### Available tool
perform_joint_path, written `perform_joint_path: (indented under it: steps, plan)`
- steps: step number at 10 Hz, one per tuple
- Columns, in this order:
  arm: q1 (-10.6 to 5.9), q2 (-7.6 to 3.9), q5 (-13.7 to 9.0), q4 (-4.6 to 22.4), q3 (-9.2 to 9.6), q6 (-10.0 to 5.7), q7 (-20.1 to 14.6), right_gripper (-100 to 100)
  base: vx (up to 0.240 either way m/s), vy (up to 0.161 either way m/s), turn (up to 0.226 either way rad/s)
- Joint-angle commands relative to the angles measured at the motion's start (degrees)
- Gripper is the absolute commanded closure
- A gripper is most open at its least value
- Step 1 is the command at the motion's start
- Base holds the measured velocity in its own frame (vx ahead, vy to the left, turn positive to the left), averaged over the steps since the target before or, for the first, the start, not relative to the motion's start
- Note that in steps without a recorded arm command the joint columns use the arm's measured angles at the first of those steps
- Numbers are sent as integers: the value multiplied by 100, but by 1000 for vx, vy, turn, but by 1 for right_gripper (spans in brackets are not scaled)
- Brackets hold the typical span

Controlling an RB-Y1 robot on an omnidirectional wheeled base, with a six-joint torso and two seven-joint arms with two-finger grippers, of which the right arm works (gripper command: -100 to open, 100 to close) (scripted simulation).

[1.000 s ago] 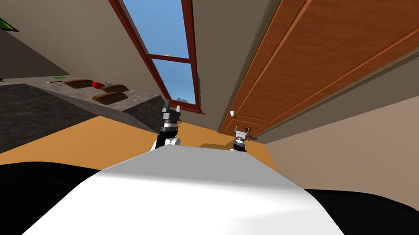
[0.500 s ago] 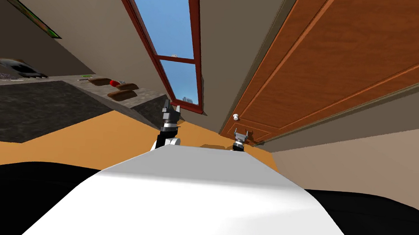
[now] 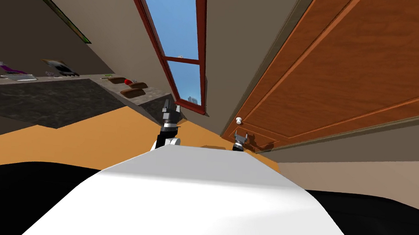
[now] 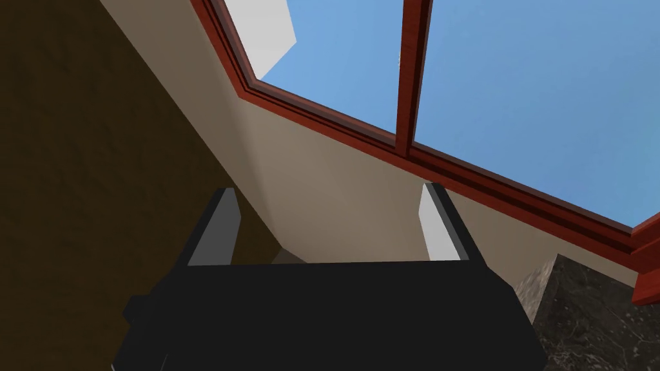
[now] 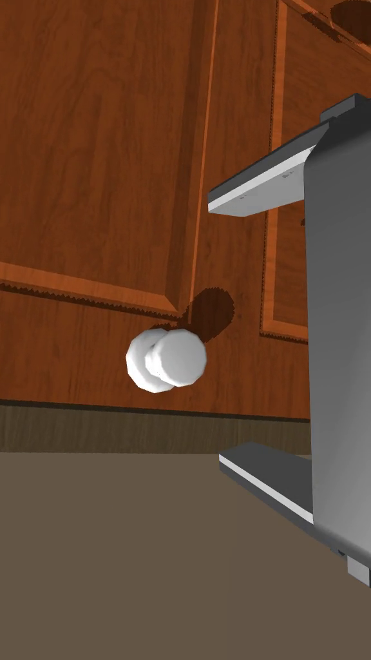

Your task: Pull the door open

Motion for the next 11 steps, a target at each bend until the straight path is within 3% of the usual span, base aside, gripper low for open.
perform_joint_path:
  steps: [1,10,11]
  plan:
    - [-11,7,-158,150,42,-53,-144,-100,47,-71,206]
    - [-293,-100,-1103,1292,208,-362,-1062,-100,61,-89,203]
    - [-322,-78,-1029,1305,209,-381,-1011,-100,23,-44,39]
